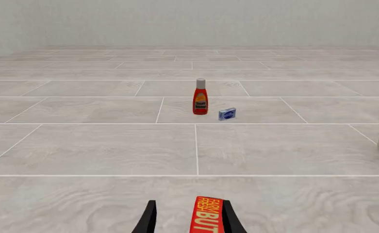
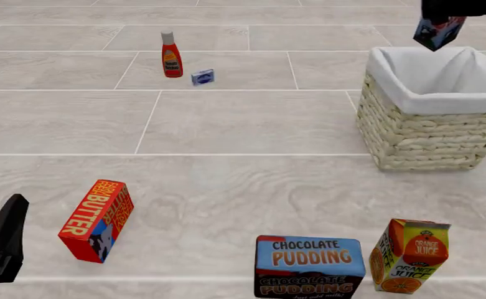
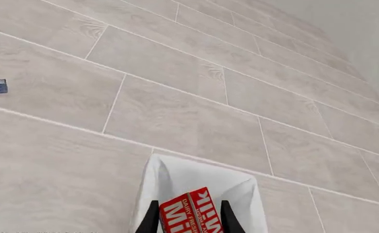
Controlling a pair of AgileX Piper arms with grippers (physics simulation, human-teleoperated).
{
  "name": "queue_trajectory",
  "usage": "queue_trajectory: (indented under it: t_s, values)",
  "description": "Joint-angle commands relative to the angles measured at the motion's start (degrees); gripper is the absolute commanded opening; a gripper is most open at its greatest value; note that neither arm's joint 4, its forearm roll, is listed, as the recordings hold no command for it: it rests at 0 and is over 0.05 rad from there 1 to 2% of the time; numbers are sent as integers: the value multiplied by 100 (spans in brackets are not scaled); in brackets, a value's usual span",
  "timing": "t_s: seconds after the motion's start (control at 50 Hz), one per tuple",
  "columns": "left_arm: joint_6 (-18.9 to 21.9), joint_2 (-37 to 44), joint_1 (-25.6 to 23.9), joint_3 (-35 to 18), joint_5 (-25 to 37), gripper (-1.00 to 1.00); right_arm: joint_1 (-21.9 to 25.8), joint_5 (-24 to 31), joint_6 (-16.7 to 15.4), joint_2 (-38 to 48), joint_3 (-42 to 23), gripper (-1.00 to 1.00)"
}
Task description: Pick the milk and place it in the basket.
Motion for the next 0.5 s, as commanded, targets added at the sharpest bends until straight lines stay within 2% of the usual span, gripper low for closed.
queue_trajectory:
  t_s: [0.02, 0.3, 0.5]
  values:
    - [0, -2, 1, 0, 1, 100, -189, -166, 130, -60, 182, -100]
    - [-1, 1, 0, 0, 0, 100, -396, -446, 62, 110, 562, -100]
    - [-2, -1, 0, 0, 0, 100, -527, -584, 79, 374, 570, -100]
